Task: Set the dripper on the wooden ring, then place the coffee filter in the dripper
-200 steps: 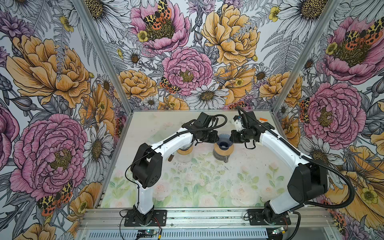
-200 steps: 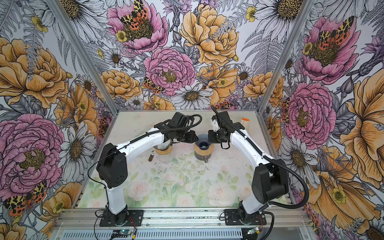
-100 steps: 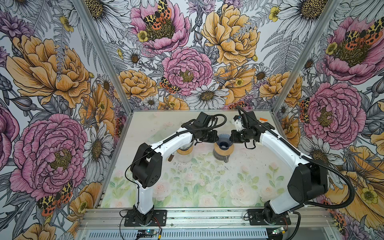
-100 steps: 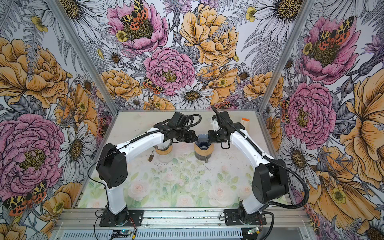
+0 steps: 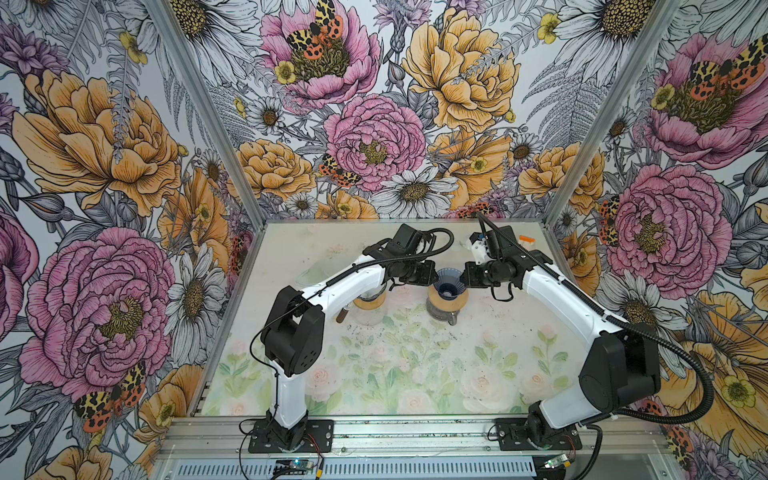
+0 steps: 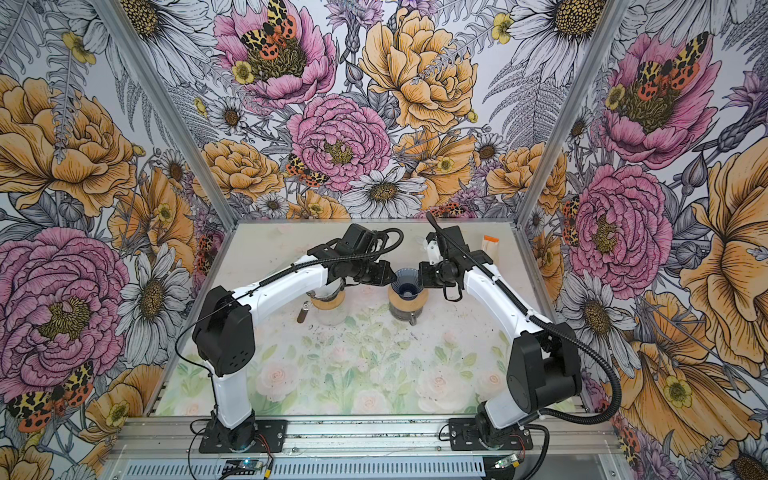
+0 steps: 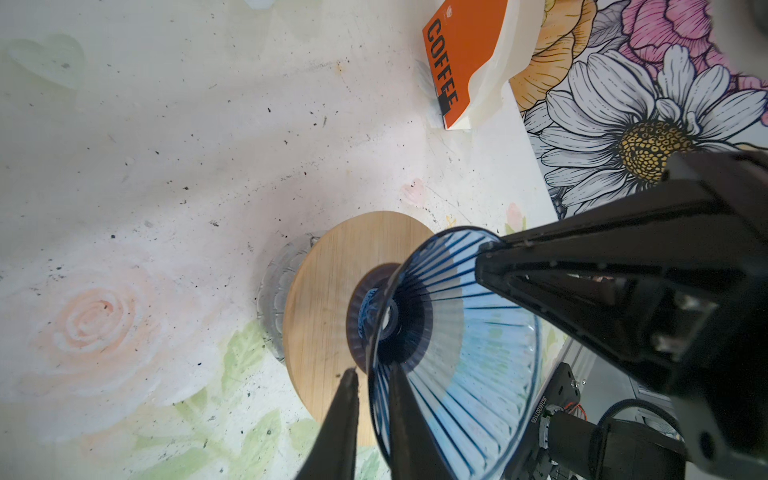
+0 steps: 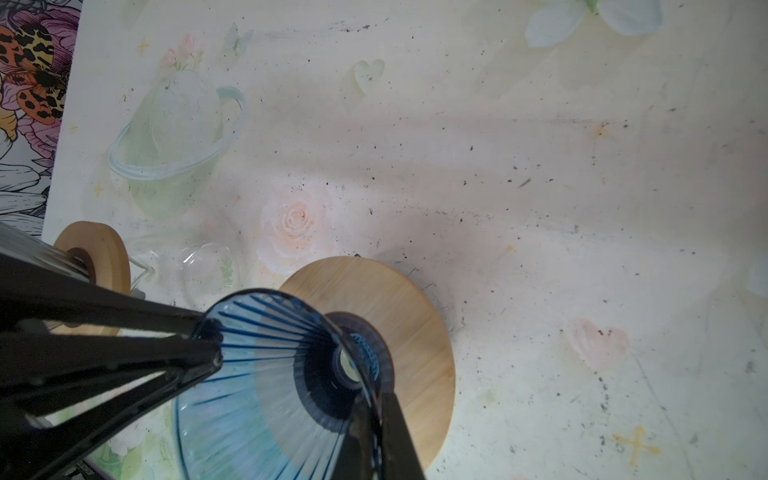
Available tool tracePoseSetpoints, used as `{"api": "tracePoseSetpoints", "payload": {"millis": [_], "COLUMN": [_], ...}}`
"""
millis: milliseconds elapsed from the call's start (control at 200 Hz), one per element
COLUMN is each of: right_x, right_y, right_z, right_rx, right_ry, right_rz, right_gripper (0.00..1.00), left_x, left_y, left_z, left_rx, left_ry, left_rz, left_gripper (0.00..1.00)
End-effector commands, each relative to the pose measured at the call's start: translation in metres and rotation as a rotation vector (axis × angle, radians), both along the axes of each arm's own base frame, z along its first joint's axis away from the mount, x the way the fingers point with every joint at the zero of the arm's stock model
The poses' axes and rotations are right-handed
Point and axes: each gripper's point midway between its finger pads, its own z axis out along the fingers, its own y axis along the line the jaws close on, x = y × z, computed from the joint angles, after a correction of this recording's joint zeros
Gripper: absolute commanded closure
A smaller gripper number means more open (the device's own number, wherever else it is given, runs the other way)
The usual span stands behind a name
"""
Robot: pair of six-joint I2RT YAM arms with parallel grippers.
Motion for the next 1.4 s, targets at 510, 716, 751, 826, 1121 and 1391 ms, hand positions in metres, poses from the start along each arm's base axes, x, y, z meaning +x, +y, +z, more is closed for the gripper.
{"api": "tracePoseSetpoints", "payload": {"millis": [510, 716, 751, 826, 1121, 1391], "right_x": [-0.014, -0.018, -0.019, -0.02, -0.012, 0.001], "right_y": [-0.015, -0.018, -0.018, -0.019, -0.011, 0.0], "right_z": [-0.047, -0.056, -0.057, -0.058, -0.032, 0.005], "right_rx": [-0.07, -0.086, -0.088, -0.091, -0.043, 0.025], "right_ry": [0.139, 0.159, 0.162, 0.163, 0.109, 0.03], "right_rz": [-0.038, -0.044, -0.042, -0.042, -0.029, -0.017], "right_gripper": [0.93, 0.93, 0.94, 0.94, 0.89, 0.8], "left_x": [0.001, 0.0, 0.0, 0.0, 0.001, 0.006], "left_y": [0.007, 0.008, 0.008, 0.008, 0.007, 0.003], "left_z": [-0.021, -0.024, -0.025, -0.026, -0.016, 0.006], "left_rx": [0.031, 0.037, 0.038, 0.038, 0.022, -0.008], "left_ry": [0.053, 0.059, 0.061, 0.064, 0.05, 0.005], "left_rz": [0.02, 0.022, 0.021, 0.021, 0.024, 0.02], "left_gripper": [0.84, 0.84, 0.84, 0.84, 0.82, 0.78]}}
